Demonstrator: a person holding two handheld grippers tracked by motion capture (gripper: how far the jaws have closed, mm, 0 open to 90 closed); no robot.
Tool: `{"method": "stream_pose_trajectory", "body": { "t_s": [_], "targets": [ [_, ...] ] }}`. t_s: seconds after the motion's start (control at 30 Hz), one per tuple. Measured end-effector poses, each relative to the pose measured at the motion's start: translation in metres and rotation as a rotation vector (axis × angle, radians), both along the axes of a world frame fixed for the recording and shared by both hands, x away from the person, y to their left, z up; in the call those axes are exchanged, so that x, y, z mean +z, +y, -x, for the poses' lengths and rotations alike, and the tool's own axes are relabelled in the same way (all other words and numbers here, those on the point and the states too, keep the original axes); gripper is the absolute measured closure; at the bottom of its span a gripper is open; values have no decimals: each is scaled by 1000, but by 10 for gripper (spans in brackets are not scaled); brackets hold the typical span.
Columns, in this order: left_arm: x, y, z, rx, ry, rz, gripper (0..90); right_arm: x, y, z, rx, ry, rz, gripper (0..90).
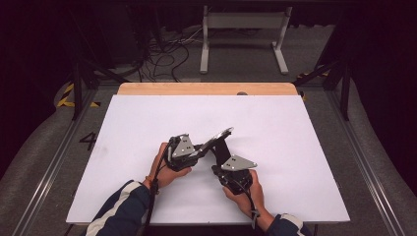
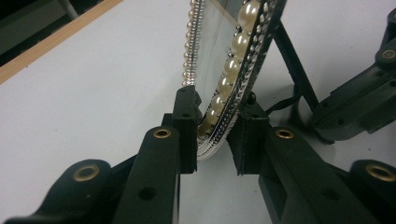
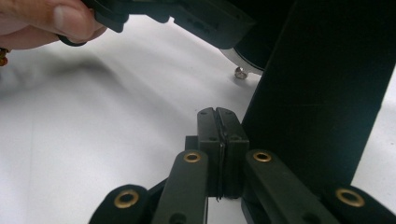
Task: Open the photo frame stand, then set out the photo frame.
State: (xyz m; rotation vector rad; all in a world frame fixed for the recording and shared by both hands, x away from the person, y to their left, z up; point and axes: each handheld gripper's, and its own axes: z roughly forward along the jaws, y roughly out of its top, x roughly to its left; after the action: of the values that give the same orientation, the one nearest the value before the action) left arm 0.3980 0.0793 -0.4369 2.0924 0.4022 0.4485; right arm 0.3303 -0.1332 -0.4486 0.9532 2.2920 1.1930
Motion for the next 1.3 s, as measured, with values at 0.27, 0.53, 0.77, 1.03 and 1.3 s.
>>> {"method": "stream_pose_trajectory", "body": {
  "t_s": [0.27,0.53,0.77,1.03,1.3],
  "targets": [
    [0,-1,0,-1,-2,2,755,-1,3,1,4,-6,15,887],
    [0,0,0,-5,-2,3,762,-2,3,1,2,-3,18,898],
    [2,0,1,-19,-10,-17,766,-3,4,-1,2,7,18,899],
    [3,-2,7,-23,-17,-32,773,-3,2,1,-5,8,25,900],
    [2,-1,6,-24,-12,-21,769,-2,2,1,-10,13,36,900]
  ]
}}
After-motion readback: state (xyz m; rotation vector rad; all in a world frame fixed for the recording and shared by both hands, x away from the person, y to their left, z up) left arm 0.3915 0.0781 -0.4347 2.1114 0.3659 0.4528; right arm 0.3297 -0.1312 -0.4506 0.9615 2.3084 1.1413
